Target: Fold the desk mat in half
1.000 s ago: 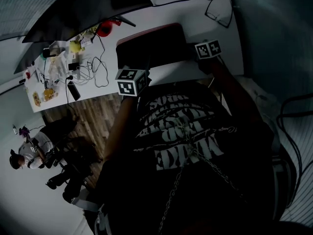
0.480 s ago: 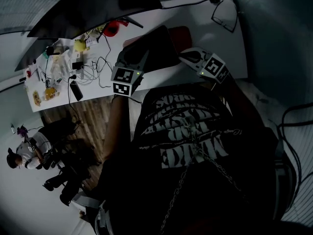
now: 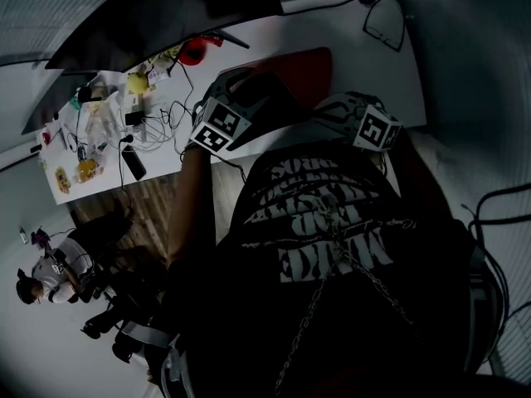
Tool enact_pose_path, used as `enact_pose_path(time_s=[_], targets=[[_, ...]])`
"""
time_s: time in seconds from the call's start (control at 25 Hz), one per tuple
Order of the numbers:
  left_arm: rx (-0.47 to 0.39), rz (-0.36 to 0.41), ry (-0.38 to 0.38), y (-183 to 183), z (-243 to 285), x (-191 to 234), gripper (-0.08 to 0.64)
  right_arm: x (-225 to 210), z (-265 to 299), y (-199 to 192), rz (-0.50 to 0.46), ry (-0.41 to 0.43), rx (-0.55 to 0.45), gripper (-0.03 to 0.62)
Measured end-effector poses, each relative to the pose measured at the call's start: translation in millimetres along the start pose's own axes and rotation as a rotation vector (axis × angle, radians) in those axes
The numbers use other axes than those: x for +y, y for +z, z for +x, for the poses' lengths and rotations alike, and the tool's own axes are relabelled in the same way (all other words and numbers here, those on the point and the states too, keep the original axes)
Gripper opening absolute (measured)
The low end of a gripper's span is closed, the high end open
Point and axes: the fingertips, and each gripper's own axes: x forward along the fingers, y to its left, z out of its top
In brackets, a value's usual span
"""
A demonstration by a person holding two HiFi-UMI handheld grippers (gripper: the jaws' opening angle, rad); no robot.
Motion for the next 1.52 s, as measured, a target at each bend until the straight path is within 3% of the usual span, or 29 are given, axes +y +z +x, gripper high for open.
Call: enact_pose_path(time_s=[0.16,0.24,0.28,0.32,0.4,0.6,0.68,0.76,0.92,1.0,1.16,1.24,1.28,1.36,1.52], targets=[[-0.007,-0.053,-0.234,2,16,-19,0.264,6,4,3,0.008,-0.007,0.002,0.011],[0.035,-0.053,-0.357,-7,24,-39,0.262,5,6,-2,0.026,-0.024,0.016,0.011],[0.068,-0.035,-0.397,-13,26,-48,0.19,4,8,-6,0.035,-0.034,0.03,0.011],[0.094,-0.02,-0.416,-20,28,-55,0.088,4,9,-11,0.042,-0.044,0.046,0.011],[0.105,-0.026,-0.422,-26,29,-62,0.029,1,11,-19,0.057,-0.066,0.076,0.011],[0.055,-0.035,-0.429,-15,-2,-79,0.025,-22,9,-19,0.132,-0.161,0.06,0.012],[0.028,-0.037,-0.426,-6,-17,-86,0.025,-36,10,-19,0.141,-0.18,0.069,0.035],[0.002,-0.06,-0.413,-2,-31,-89,0.025,-50,13,-32,0.125,-0.175,0.138,0.102],[-0.037,-0.102,-0.376,-2,-65,-91,0.025,-84,21,-64,0.003,-0.185,0.303,0.16],[-0.05,-0.12,-0.358,-4,-81,-96,0.025,-101,27,-67,-0.078,-0.196,0.337,0.163],[-0.082,-0.168,-0.337,-5,-103,-105,0.025,-128,45,-71,-0.345,-0.2,0.415,0.161],[-0.098,-0.179,-0.343,-3,-116,-111,0.025,-137,55,-79,-0.414,-0.185,0.472,0.158],[-0.109,-0.185,-0.336,-2,-123,-111,0.025,-141,59,-85,-0.426,-0.178,0.496,0.123],[-0.121,-0.197,-0.276,-5,-136,-100,0.025,-143,63,-92,-0.416,-0.166,0.52,0.021],[-0.11,-0.188,-0.026,-21,-172,-46,0.025,-136,48,-60,-0.322,-0.185,0.486,0.017]])
